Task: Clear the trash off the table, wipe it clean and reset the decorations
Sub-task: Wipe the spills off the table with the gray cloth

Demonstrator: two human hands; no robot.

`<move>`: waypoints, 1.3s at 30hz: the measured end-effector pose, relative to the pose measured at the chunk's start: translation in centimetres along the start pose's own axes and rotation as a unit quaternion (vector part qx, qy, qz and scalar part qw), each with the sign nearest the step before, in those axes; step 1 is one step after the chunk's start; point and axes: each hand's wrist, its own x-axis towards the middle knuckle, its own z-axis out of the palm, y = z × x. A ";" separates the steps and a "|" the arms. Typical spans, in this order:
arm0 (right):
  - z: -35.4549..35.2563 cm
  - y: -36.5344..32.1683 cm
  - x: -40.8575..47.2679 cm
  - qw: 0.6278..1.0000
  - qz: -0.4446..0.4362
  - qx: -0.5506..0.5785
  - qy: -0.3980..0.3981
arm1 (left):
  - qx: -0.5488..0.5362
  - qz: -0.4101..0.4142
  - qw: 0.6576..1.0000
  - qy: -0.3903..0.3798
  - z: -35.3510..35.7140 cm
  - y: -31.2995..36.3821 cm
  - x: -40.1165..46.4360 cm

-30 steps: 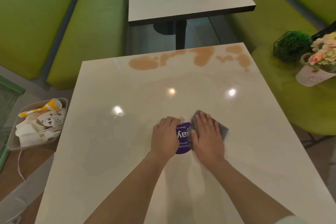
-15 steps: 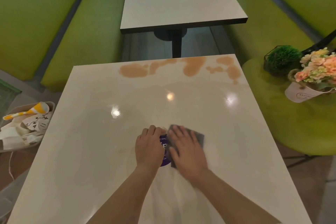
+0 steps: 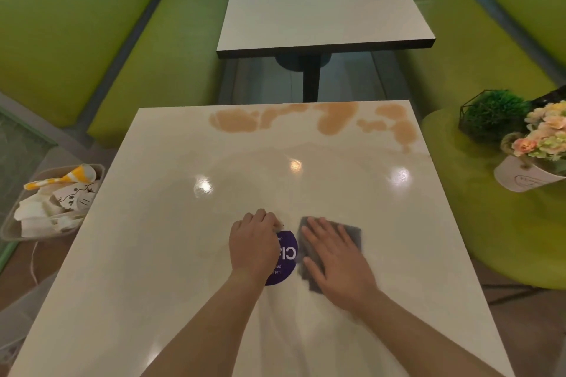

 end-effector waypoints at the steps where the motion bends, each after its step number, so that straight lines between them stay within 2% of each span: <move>1: -0.5 1.9 0.4 0.999 0.033 -0.007 0.009 | 0.006 0.008 1.000 0.004 0.0 0.1 0.2; 4: -1.9 6.4 2.4 0.988 0.149 -0.027 0.022 | 0.011 0.024 0.999 0.021 -0.1 -0.1 0.3; 7: -2.0 6.2 4.3 0.973 0.223 -0.021 0.047 | 0.005 0.025 0.999 0.021 0.0 0.7 1.5; 9: -1.5 4.1 4.4 0.977 0.209 -0.002 0.050 | -0.025 0.021 0.999 0.004 0.2 2.2 2.9; 11: -1.0 2.8 3.4 0.993 0.117 0.018 0.024 | -0.051 0.005 0.998 -0.026 0.2 4.1 4.6; 13: -1.4 4.6 2.4 0.998 0.056 0.012 0.002 | -0.061 0.000 0.996 -0.070 0.3 6.2 6.5; 15: -2.3 8.2 2.1 0.997 0.074 -0.012 0.022 | -0.066 0.001 0.993 -0.098 0.3 7.5 8.1; 18: -4.0 14.2 3.4 0.984 0.167 -0.041 0.050 | -0.066 -0.002 0.992 -0.111 0.6 8.6 9.9; 22: -4.9 15.6 7.9 0.960 0.267 -0.029 0.074 | -0.084 -0.016 0.988 -0.125 1.1 9.5 12.4; 24: -4.4 14.0 8.9 0.966 0.247 -0.024 0.068 | -0.106 -0.010 0.986 -0.132 1.3 9.9 13.5; 27: -3.9 13.7 7.4 0.993 0.114 -0.022 0.023 | -0.114 0.023 0.986 -0.124 1.8 10.2 15.0; 28: -4.3 14.7 6.7 0.995 0.094 -0.025 0.018 | -0.106 0.032 0.987 -0.119 2.1 10.1 15.6; 30: -5.0 17.5 6.1 0.992 0.117 -0.040 0.040 | -0.085 0.037 0.990 -0.111 2.6 9.4 16.8; 33: -5.8 20.4 8.2 0.963 0.248 -0.070 0.083 | -0.051 0.027 0.993 -0.107 2.9 8.4 18.8; 35: -5.8 19.5 10.5 0.947 0.297 -0.055 0.107 | -0.039 0.013 0.993 -0.112 3.0 8.3 20.2; 36: -5.5 18.7 11.3 0.948 0.295 -0.049 0.108 | -0.035 0.005 0.992 -0.118 3.1 8.5 20.8; 39: -4.5 17.1 11.0 0.976 0.200 -0.048 0.076 | -0.044 -0.026 0.989 -0.141 3.5 9.5 22.7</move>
